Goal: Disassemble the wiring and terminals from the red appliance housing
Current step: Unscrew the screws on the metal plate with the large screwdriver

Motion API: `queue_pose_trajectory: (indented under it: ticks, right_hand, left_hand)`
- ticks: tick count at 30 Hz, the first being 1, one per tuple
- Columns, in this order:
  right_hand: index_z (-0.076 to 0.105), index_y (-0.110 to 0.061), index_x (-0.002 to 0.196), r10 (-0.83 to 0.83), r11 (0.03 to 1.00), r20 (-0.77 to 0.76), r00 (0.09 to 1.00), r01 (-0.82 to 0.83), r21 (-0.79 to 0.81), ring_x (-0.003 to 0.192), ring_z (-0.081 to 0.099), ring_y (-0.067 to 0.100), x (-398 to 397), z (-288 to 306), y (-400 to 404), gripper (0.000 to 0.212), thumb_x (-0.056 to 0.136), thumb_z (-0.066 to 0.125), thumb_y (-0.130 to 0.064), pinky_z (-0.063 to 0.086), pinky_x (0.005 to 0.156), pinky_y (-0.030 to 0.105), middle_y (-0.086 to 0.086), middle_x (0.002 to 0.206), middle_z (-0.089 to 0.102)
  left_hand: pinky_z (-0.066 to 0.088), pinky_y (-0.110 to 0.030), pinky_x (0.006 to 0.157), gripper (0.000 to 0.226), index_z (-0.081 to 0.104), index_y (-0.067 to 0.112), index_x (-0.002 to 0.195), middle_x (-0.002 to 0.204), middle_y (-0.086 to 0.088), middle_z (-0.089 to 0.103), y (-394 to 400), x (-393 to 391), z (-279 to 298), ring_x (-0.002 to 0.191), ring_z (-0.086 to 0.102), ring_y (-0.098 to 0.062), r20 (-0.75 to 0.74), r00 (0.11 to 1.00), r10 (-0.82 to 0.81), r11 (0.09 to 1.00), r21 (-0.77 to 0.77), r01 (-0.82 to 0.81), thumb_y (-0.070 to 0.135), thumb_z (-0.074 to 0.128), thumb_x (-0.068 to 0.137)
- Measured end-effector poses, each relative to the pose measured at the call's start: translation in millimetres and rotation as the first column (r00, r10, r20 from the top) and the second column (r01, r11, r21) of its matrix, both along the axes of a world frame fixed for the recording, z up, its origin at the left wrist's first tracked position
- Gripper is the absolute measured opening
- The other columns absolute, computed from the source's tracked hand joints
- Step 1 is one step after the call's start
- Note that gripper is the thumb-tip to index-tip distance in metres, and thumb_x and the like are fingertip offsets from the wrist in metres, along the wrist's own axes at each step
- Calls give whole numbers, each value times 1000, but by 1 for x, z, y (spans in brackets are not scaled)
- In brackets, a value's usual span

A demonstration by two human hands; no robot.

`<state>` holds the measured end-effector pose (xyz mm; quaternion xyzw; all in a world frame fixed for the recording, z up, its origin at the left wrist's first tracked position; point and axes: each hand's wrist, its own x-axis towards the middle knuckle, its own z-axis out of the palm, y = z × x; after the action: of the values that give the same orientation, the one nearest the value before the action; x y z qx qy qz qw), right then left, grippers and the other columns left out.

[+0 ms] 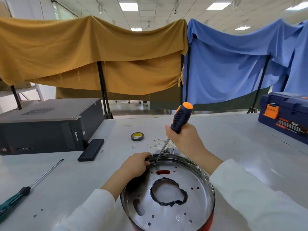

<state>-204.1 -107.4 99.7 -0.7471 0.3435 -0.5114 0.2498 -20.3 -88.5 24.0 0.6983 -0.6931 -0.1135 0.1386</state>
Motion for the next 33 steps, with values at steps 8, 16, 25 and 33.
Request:
queue_pose_trajectory:
  ticks: [8,16,25,33]
  right_hand:
    - [37,-22,58,-16,1000,-14,1000,16,16,44,41,3,3,-7,-1,39,89,60,-24,33,46,11,-16,44,45]
    - [39,-22,59,-14,1000,-7,1000,15,17,45,42,3,4,-7,-2,37,90,60,-25,33,45,10,-17,44,46]
    - [41,-22,62,-48,999,51,998,48,-5,45,43,3,6,-9,0,34,91,59,-23,33,46,8,-17,44,46]
    - [43,-22,64,-46,999,33,998,46,6,46,45,3,10,-10,-2,31,90,59,-25,34,45,9,-17,47,48]
  left_hand:
    - [39,-27,83,27,52,22,124,122,-5,60,-3,0,-3,107,55,-24,10,1000,8,1000,-15,-8,21,45,98]
    - [41,-30,86,30,51,22,127,124,-6,60,-4,0,-6,109,55,-25,26,1000,11,999,-33,-10,22,46,98]
    - [44,-33,86,45,38,31,138,126,-5,59,-1,-1,-5,110,56,-26,53,999,-12,999,-44,15,16,45,96]
    - [44,-34,84,47,38,32,136,127,-7,59,2,-4,-1,108,56,-27,38,997,-60,995,-75,62,8,45,95]
